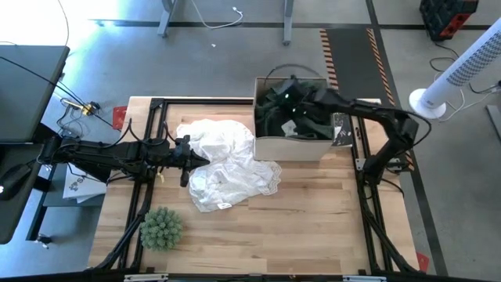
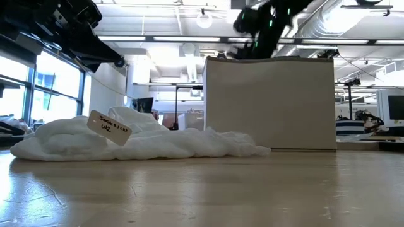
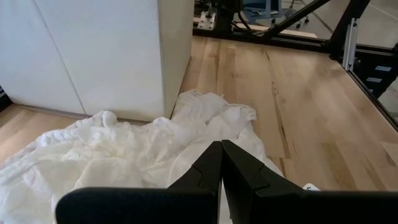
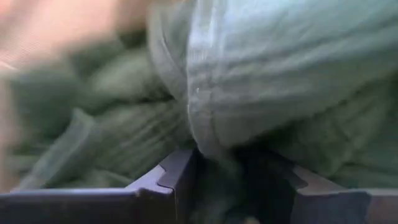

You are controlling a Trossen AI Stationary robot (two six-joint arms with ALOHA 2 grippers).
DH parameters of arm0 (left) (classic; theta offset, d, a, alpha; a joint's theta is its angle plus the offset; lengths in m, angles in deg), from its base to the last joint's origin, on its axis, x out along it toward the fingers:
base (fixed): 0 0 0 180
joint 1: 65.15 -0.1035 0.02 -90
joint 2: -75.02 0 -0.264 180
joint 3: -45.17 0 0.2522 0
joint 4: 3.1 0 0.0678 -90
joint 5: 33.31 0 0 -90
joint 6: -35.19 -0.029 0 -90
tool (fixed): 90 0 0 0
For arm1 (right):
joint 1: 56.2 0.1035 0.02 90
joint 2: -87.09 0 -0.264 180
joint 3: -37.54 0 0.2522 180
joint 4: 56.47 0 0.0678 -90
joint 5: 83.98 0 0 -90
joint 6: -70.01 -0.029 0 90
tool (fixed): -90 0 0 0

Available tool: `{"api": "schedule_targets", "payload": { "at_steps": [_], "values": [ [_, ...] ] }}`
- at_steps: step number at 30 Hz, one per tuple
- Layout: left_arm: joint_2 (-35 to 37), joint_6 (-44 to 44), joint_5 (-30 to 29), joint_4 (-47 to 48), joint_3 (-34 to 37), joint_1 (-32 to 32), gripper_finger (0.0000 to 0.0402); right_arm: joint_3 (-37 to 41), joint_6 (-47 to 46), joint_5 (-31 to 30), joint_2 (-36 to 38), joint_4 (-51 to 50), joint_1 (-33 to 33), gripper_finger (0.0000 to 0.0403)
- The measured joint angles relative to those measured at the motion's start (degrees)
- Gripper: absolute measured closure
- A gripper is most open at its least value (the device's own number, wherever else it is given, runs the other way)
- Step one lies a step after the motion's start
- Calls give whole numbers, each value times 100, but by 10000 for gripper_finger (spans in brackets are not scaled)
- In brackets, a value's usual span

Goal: Sort clothes
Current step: Put the green polo shirt into the laundry bin

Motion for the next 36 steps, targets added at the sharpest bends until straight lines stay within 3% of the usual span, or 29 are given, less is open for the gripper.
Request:
{"api": "schedule_targets", "payload": {
  "at_steps": [5, 11, 16, 21, 26, 30, 36],
  "values": [
    [1, 4, 0, 2, 0, 0, 394, 990, -5, 8, -461, 1096, -2, 275],
    [-1, 9, 0, 2, 0, 0, 394, 1111, 130, 41, -653, 1059, -2, 275],
    [-1, 13, -2, 7, 0, 0, 394, 221, 427, -68, -396, -224, 73, 275],
    [-1, 57, -4, 10, -1, 0, 394, -1213, 415, -874, -177, -1470, 349, 275],
    [-1, 453, -169, 140, 0, -48, 394, -1762, 585, -2014, -177, -1315, 727, 275],
    [-2, 521, -351, 370, -42, -236, 394, -1420, 708, -1892, -324, -819, 633, 275],
    [-36, 605, -379, 1406, -557, -752, 394, -154, 555, -1082, -836, -35, 306, 275]
  ]
}}
